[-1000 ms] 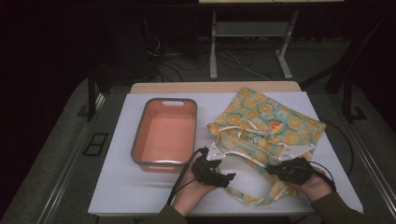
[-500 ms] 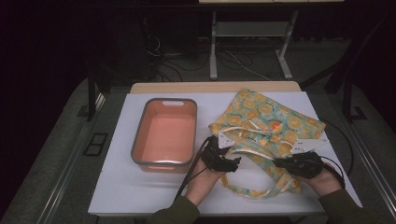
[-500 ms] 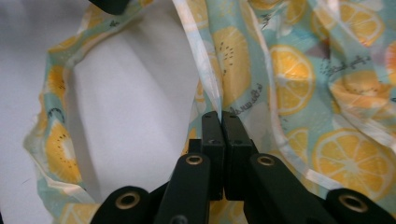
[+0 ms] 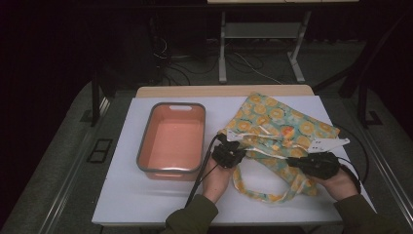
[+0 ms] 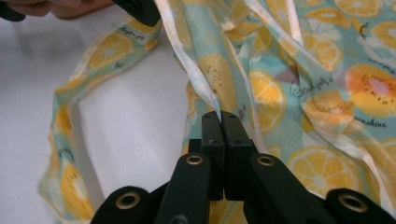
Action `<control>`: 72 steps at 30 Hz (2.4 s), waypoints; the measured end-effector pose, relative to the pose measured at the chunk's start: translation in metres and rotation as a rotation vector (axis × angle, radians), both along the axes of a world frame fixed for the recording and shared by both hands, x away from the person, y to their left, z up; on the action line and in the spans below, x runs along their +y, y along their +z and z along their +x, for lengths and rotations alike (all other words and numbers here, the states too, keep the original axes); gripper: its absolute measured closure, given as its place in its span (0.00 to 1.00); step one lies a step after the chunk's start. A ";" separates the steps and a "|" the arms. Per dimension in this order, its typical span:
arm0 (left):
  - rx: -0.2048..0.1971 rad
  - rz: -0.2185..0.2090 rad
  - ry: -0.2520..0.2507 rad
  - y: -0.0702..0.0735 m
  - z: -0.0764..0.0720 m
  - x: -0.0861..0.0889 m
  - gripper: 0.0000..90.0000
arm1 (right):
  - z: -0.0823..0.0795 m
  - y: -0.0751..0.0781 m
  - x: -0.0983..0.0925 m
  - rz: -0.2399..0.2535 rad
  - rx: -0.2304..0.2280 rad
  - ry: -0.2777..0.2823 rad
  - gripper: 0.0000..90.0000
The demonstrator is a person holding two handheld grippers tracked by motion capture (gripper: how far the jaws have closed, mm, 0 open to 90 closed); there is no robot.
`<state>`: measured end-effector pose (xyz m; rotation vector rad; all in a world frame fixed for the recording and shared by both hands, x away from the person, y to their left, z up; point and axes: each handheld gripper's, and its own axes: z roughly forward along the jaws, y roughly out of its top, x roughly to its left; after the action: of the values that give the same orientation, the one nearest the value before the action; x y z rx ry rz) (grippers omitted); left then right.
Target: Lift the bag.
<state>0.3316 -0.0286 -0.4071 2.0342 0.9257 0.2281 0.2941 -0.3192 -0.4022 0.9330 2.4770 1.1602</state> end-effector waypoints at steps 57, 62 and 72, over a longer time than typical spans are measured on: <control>-0.143 -0.149 -0.045 0.070 0.030 0.093 0.37 | 0.076 0.015 0.030 0.176 -0.003 -0.107 0.61; -0.162 -0.155 -0.086 0.071 0.016 0.112 0.29 | 0.061 0.026 0.027 0.226 0.006 -0.060 0.38; -0.191 -0.177 -0.137 0.065 -0.013 0.151 0.16 | 0.032 0.030 0.023 0.253 -0.032 -0.024 0.21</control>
<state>0.3188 0.1222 -0.3423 1.8673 0.6615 0.2513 0.3259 -0.2960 -0.3725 0.9958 2.3235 1.4929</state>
